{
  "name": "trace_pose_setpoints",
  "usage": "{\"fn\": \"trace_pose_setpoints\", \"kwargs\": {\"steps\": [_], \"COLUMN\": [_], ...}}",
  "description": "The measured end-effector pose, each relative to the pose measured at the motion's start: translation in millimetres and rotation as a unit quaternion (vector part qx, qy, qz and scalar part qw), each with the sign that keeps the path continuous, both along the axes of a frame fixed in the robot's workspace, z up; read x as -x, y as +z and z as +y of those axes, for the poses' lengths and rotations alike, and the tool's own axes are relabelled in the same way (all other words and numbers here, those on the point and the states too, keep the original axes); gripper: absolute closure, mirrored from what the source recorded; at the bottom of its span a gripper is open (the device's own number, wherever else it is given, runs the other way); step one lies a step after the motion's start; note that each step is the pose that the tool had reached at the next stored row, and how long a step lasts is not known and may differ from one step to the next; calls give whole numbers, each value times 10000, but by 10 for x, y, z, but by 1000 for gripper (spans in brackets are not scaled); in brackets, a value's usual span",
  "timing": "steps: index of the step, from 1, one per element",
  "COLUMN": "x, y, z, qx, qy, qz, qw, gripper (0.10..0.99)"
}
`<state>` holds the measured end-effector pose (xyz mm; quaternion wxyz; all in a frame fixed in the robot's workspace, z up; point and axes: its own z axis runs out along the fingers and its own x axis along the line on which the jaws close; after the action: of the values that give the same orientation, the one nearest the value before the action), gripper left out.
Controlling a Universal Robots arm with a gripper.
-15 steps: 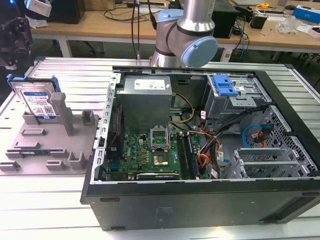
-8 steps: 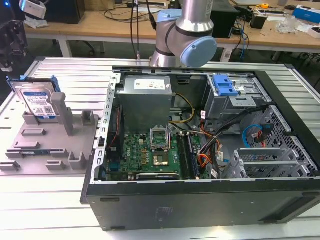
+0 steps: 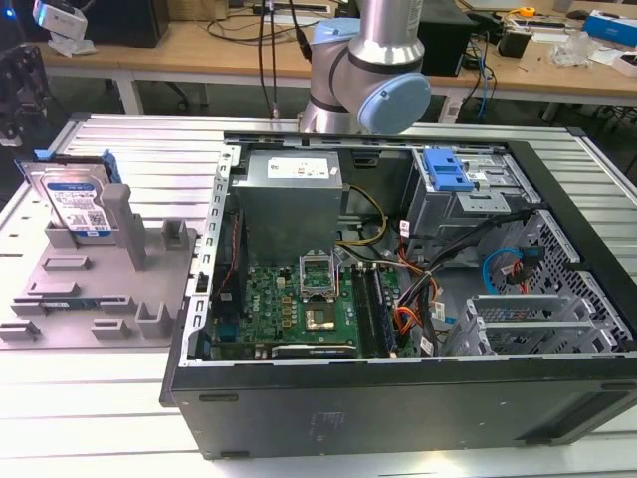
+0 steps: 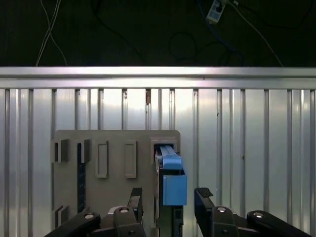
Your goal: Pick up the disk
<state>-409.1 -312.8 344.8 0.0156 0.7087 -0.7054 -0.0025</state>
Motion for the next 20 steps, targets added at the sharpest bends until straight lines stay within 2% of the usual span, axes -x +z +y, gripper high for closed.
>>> {"fn": "trace_pose_setpoints", "kwargs": {"steps": [6, 12, 20], "x": [-15, -30, -24], "y": [-23, -133, -216], "z": [15, 15, 16], "qx": [0, 0, 4], "qy": [-1, 0, 0], "qz": [0, 0, 1], "qw": [10000, 10000, 10000], "gripper": [545, 545, 545]}}
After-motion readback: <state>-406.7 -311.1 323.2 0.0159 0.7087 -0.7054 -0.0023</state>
